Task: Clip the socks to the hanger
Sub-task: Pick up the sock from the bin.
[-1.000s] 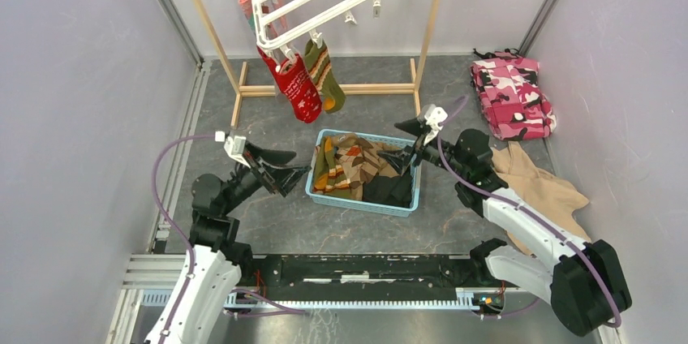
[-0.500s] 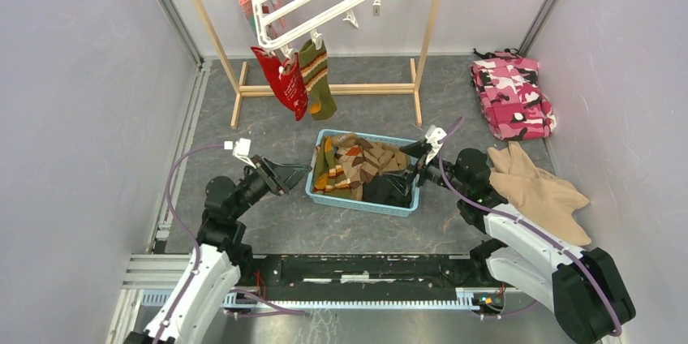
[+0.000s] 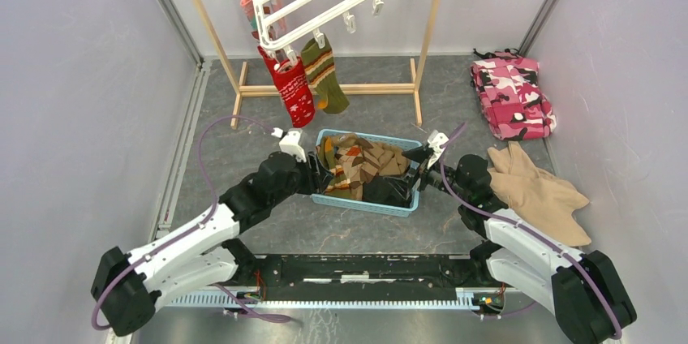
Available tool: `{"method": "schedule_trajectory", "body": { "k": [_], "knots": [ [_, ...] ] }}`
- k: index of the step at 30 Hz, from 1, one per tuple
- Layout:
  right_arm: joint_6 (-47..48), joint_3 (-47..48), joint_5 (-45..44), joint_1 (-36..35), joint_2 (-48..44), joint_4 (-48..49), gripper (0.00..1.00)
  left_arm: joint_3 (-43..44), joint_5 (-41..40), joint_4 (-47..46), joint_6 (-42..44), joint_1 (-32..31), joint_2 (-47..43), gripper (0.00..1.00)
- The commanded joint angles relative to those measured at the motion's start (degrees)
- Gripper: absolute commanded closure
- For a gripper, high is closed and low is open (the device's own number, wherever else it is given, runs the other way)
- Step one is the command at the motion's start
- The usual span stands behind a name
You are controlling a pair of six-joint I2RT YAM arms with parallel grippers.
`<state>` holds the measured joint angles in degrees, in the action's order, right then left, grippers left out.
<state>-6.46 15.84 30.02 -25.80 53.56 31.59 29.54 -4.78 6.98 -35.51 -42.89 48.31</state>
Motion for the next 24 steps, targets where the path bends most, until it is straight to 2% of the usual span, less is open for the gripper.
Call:
{"method": "schedule_trajectory", "body": {
  "k": [1, 5, 11, 15, 18, 21, 24],
  "knots": [
    [-1.49, -1.32, -1.55, 0.13, -0.02, 3.33, 0.02, 6.28, -12.92, 7.92, 6.59, -2.38, 5.17, 0.43],
    [-1.99, -1.51, -1.38, 0.06, 0.43, 3.83, 0.02, 10.39, -18.37, 10.96, 8.26, -4.38, 11.81, 0.44],
    [-2.05, -1.68, -1.11, 0.13, 0.30, 3.99, 0.02, 14.96, -20.55, 10.97, 12.19, -4.91, 19.09, 0.46],
    [-1.99, -1.70, -1.02, 0.05, 0.31, 4.00, 0.02, 16.60, -22.17, 11.32, 13.98, -4.92, 22.35, 0.54],
    [-2.11, -1.69, -0.76, 0.09, 0.41, 4.25, 0.02, 16.81, -22.47, 11.13, 14.47, -4.87, 23.55, 0.56],
    [-2.19, -1.69, -0.50, 0.06, 0.50, 4.44, 0.02, 17.38, -22.24, 10.89, 14.82, -4.92, 24.95, 0.70],
    [-2.20, -1.69, -0.35, 0.06, 0.44, 4.38, 0.02, 17.65, -21.74, 10.88, 15.16, -4.92, 25.53, 0.79]
  ]
}}
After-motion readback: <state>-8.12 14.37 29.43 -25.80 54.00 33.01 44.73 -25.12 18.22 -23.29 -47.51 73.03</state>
